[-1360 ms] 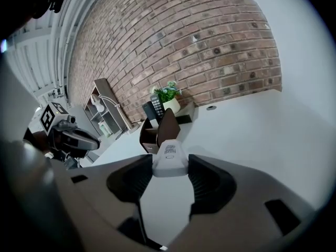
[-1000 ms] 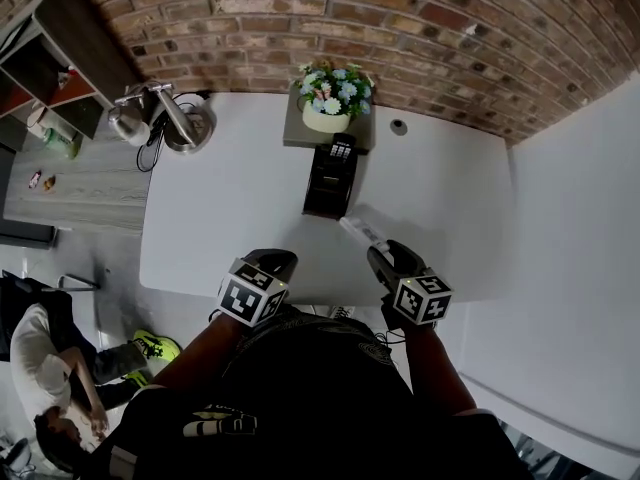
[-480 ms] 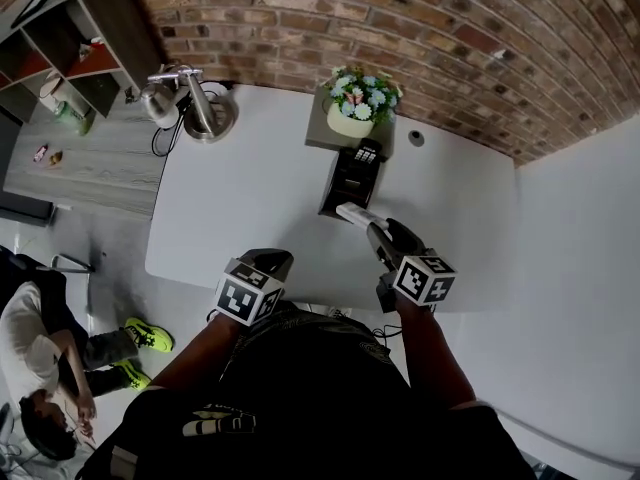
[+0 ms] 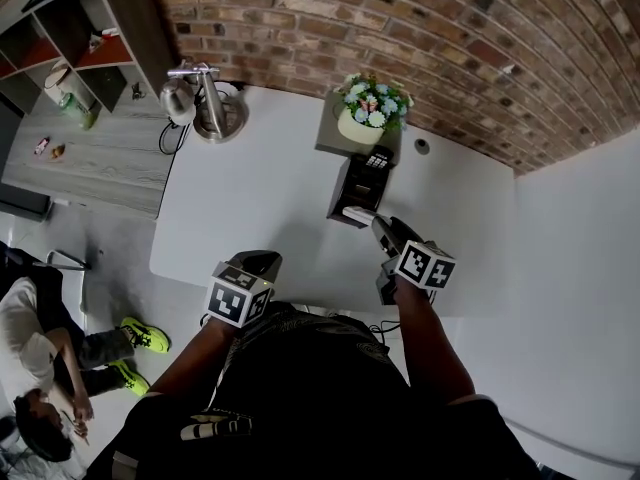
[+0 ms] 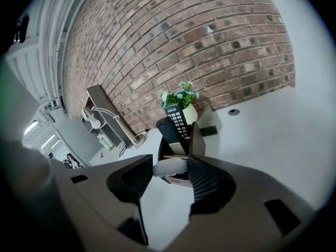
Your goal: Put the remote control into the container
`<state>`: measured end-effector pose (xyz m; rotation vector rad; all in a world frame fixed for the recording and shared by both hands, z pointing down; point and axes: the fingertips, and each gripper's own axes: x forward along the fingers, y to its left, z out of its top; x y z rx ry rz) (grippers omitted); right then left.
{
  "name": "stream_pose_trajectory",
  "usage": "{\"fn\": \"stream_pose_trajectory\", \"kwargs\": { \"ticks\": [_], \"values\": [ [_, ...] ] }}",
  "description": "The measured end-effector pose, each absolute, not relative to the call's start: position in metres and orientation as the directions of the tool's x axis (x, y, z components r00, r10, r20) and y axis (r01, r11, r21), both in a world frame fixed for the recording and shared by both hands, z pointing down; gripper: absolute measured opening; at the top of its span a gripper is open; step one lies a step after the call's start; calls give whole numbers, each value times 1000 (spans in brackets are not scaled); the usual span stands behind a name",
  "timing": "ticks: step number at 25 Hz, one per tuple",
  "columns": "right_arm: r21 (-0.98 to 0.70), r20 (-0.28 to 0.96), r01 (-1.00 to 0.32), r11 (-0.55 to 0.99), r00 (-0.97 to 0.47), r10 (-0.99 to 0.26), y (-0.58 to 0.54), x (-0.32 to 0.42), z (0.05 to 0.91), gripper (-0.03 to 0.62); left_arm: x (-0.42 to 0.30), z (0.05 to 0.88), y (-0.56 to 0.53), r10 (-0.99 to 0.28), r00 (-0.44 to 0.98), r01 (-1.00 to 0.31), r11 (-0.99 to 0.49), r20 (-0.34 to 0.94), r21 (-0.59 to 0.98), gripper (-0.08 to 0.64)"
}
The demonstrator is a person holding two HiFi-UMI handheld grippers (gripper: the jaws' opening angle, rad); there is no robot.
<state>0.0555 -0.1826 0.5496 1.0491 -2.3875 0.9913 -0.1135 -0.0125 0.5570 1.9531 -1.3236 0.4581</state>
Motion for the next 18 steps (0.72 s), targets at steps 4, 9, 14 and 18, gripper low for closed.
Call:
{"fn": "stream_pose_trajectory", "kwargs": {
  "ticks": [4,9,14,18],
  "values": [
    [-556,580,-764,327,-639,-505,-187,54,561,216,-122,558,-6,-657,403,-909,-204,637,364,6],
    [-610,597,-768,193,-606,-525,-193,49,574,216,-138,561,3,-668,388,-913,-184,636,364,6],
    [-643,494,-730,231,-626,-603,-205,37,556,218,-155,558,12,-674,389,-910,-176,628,374,5],
    [-585,486,-755,297,-619,-617,-199,34,549,218,-165,558,17,-679,388,-910,-175,624,375,5]
  ]
}}
